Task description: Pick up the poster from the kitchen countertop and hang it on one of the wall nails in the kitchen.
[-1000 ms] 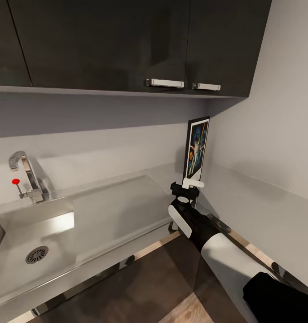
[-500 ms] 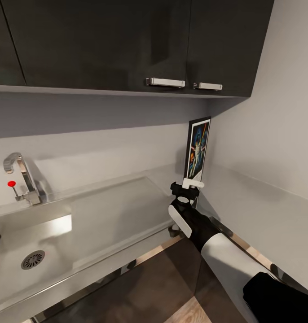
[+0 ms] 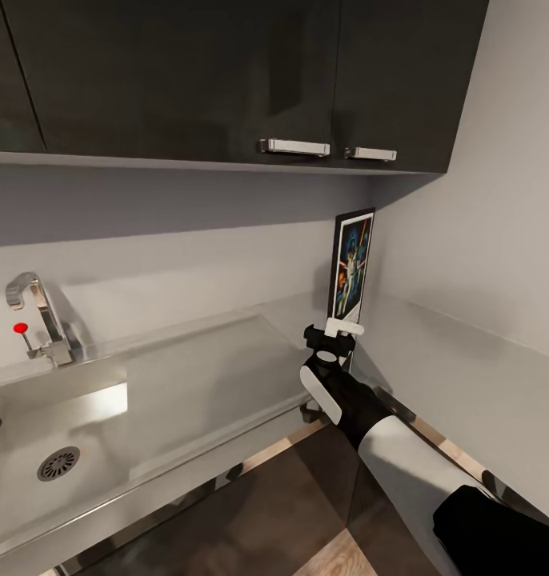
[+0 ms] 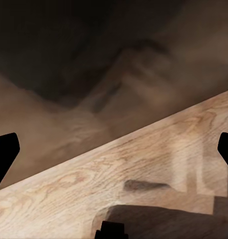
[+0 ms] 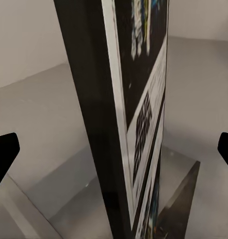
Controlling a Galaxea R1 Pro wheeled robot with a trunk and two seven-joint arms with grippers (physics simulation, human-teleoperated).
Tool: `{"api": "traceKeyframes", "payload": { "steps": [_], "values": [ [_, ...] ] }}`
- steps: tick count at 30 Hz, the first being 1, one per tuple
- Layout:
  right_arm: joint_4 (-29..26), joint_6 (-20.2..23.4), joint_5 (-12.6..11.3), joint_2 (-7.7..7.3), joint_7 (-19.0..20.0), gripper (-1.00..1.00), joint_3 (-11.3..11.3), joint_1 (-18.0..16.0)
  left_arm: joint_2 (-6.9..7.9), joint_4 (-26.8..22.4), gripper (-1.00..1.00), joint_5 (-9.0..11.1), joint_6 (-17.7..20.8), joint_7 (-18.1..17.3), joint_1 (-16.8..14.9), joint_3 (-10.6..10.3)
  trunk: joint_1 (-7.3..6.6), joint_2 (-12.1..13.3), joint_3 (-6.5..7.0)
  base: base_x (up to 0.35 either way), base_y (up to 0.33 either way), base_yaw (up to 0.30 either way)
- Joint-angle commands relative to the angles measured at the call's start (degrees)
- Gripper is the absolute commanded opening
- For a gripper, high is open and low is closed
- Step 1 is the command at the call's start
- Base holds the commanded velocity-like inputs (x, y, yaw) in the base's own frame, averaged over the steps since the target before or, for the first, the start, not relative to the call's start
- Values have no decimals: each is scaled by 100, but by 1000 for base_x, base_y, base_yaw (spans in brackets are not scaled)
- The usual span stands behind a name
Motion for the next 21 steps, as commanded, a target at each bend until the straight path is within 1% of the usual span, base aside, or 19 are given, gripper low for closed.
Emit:
{"api": "traceKeyframes", "payload": {
  "steps": [1, 21],
  "values": [
    [-6, 45, -15, -4, -40, 100, 22, -6, -7, -8, 100, -60, -13, -3, 0, 27, 0, -3, -5, 0, 0, 0],
    [281, 27, -17, 5, -31, 100, 32, 5, -7, -8, 100, -60, -13, -4, 1, 25, 0, -3, -5, 0, 0, 0]
  ]
}}
